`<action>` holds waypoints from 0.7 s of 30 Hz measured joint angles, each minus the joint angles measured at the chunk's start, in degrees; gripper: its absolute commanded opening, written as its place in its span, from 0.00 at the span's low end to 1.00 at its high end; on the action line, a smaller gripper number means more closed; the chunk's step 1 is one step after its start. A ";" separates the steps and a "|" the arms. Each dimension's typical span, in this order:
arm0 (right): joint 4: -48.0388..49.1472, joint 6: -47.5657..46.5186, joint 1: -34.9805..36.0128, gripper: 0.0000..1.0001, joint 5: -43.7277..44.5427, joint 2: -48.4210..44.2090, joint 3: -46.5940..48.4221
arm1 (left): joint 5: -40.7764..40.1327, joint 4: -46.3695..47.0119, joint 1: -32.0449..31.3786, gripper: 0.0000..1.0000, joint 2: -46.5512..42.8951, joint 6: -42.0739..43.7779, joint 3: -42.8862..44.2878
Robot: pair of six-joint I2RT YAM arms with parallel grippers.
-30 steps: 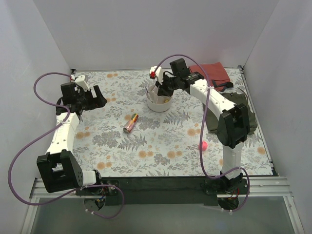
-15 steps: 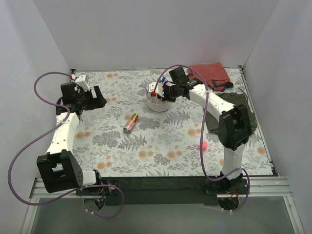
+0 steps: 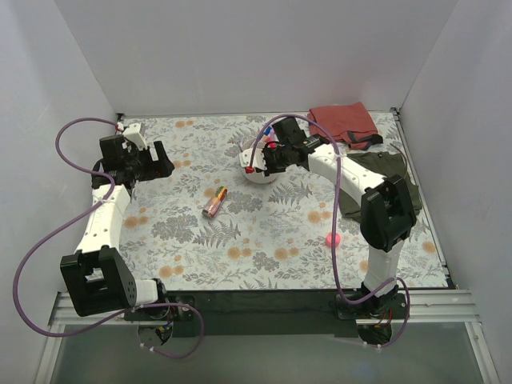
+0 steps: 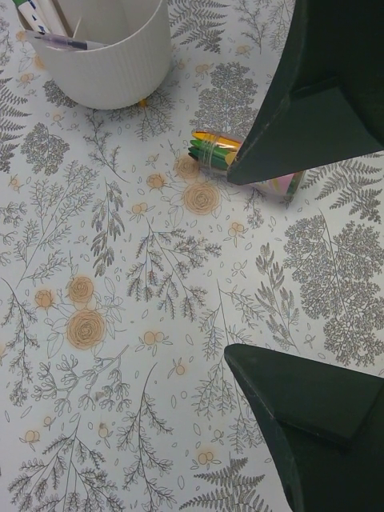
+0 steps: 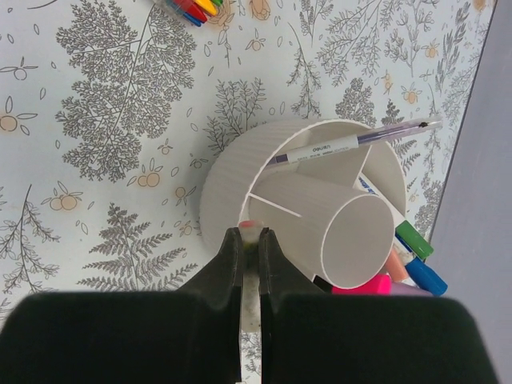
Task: Sort the stationery into containers
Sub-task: Place the stationery in the storage box.
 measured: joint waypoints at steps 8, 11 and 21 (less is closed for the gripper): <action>1.81 -1.81 0.70 0.25 1.42 0.02 -0.02 | 0.00 -0.37 0.00 0.82 -0.02 0.13 0.00; 2.54 -2.12 1.01 0.32 2.25 0.11 -0.02 | -0.04 -0.37 0.00 0.82 -0.02 0.13 0.00; 3.43 -1.90 1.64 0.37 3.58 0.26 -0.02 | -0.39 -0.37 0.00 0.82 -0.22 0.17 0.00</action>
